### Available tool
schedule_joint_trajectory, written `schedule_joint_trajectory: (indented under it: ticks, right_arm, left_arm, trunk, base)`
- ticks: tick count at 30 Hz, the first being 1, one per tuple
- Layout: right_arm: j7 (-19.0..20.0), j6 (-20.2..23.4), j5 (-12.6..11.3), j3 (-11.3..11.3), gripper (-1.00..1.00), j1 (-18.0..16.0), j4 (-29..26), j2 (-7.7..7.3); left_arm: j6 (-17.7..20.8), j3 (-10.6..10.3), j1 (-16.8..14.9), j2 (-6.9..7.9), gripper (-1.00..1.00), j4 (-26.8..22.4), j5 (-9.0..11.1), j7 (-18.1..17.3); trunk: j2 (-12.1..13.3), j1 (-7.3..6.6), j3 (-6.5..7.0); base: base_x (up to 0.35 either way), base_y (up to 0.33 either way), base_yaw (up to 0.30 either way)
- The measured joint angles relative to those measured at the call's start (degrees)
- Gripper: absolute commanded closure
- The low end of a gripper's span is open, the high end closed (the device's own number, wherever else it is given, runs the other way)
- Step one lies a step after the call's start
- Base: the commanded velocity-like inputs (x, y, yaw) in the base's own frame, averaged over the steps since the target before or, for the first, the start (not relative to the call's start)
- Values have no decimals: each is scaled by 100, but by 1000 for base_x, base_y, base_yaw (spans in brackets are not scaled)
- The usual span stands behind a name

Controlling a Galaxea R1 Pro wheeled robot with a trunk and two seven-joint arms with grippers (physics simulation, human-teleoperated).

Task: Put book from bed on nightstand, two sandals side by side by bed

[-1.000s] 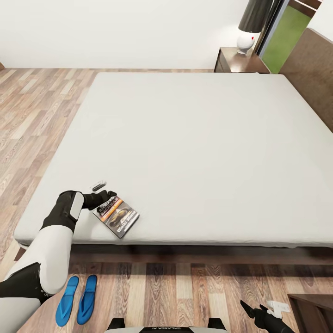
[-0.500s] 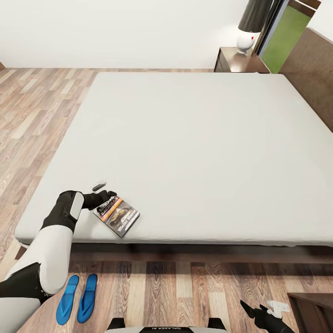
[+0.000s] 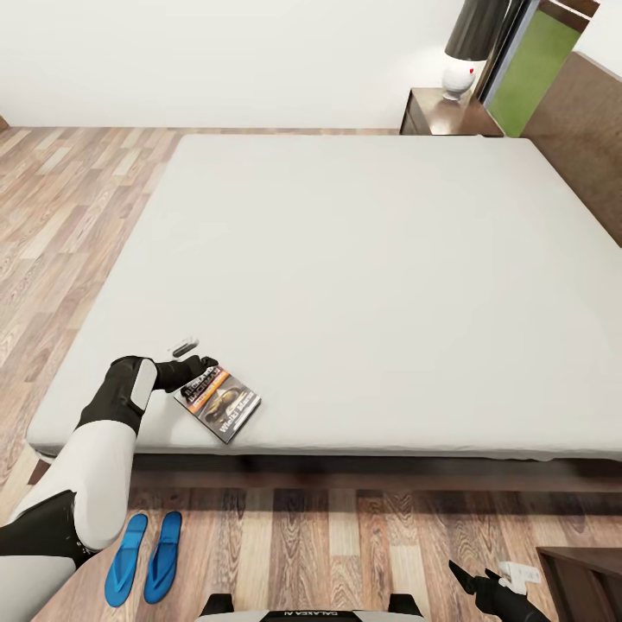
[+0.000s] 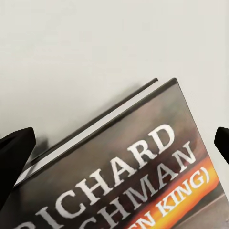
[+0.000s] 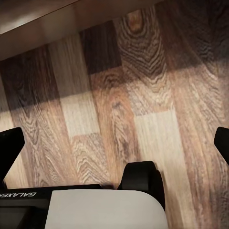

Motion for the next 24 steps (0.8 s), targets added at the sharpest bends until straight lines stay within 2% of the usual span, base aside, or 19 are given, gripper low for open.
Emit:
schedule_joint_trajectory:
  ticks: [7, 24]
  right_arm:
    - [-1, 0, 1, 0, -100, 0, 0, 0]
    - [0, 0, -1, 0, -100, 0, 0, 0]
  left_arm:
    - [-1, 0, 0, 0, -100, 0, 3, -1]
    - [-1, 0, 0, 0, -100, 2, -5, 1]
  trunk:
    - [0, 1, 0]
    - [0, 0, 0]
  base:
    - [-111, 0, 0]
    - [-3, 0, 0]
